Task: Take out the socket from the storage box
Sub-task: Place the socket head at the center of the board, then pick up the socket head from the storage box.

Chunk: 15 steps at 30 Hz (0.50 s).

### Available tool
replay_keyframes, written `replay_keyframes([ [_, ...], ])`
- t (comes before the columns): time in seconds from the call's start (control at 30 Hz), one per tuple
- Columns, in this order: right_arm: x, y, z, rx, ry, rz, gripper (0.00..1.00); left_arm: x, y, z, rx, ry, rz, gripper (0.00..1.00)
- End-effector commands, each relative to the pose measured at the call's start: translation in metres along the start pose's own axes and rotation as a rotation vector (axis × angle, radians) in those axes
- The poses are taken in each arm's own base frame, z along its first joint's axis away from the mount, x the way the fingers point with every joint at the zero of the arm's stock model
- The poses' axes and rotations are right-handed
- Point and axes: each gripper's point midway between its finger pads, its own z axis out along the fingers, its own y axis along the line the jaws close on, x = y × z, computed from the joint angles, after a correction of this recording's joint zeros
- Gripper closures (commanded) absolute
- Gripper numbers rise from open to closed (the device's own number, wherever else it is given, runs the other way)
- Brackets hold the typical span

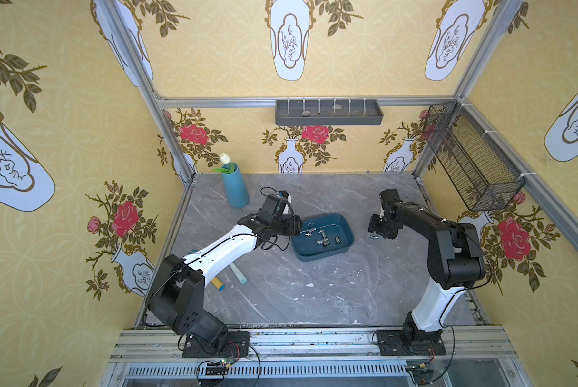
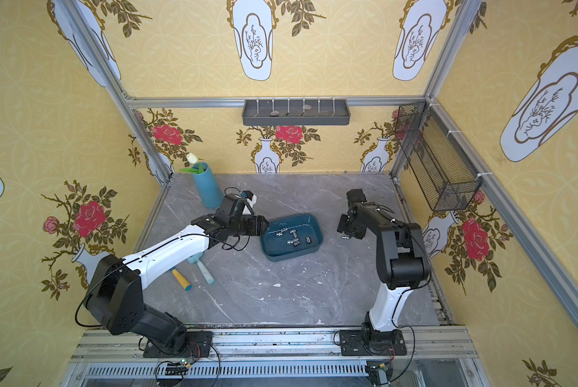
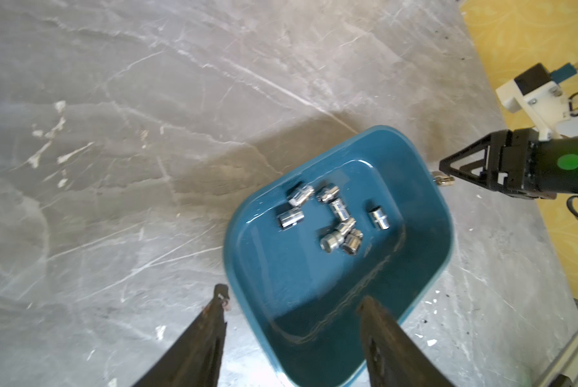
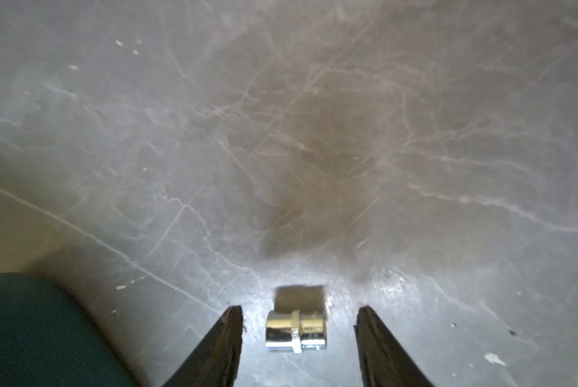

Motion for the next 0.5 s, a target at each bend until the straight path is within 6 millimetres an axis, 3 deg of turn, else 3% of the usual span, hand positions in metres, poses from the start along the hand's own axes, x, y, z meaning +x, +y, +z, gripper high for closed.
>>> replay_keyframes([
  [0.0, 0.0, -0.006, -0.015, 0.022, -0.012, 0.007, 0.36, 0.004, -0.008, 0.001, -0.015, 0.023, -0.002, 0.32],
  [0.27, 0.001, -0.006, -0.057, -0.012, -0.067, 0.04, 0.35, 0.01, -0.053, 0.017, -0.028, 0.073, -0.006, 0.32],
  [0.47, 0.004, -0.001, -0.084, -0.058, -0.1, 0.072, 0.34, 0.024, -0.08, 0.051, -0.069, 0.148, -0.005, 0.34],
])
